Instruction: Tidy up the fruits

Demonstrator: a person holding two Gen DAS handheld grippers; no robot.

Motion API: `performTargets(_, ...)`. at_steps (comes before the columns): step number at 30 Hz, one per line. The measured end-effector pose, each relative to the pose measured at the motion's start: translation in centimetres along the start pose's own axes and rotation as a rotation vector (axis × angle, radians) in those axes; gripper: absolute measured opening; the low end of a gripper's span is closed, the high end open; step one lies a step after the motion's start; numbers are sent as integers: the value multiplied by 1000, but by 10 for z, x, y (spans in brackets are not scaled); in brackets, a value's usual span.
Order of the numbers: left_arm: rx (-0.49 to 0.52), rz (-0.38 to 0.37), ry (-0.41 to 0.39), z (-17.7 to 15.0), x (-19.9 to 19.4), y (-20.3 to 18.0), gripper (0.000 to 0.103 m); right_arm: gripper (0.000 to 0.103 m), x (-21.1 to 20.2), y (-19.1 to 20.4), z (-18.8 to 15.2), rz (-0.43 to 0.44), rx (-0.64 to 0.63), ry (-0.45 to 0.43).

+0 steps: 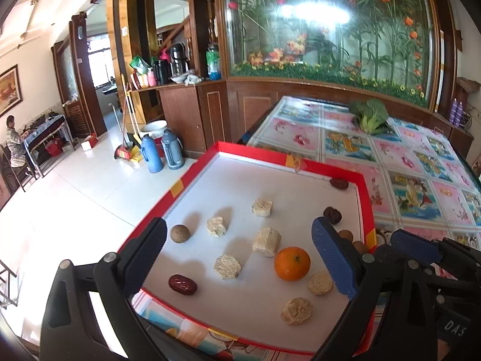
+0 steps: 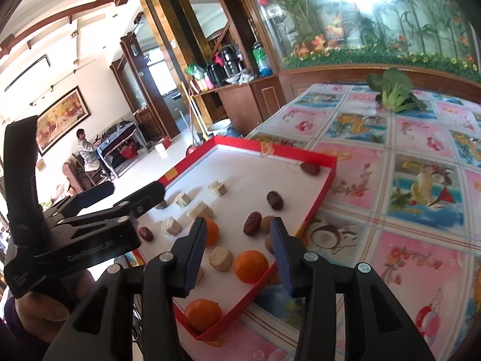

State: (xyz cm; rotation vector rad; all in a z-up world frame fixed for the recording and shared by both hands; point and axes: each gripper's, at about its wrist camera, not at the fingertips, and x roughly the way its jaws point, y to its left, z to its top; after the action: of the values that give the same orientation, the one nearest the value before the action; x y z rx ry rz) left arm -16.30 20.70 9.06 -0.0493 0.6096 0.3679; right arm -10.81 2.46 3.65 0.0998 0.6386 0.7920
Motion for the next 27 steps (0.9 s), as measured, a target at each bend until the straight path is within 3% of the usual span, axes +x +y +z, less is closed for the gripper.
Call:
performTargets(3,-11,27,-40,4,-15,1,103,49,-17,3,6,-12,-10,-56)
performTargets(8,-14,90,-100,10,-39,-2,103,80,-52,13,16,-54,-45,-189)
performTargets(12,-55,58,-85,11,-50,1,103,83,-66,22,21,-102,-69,-243)
performTargets(27,-54,134,-126,4,-78,7,103,84,-66,37,13,-116,-96,-222)
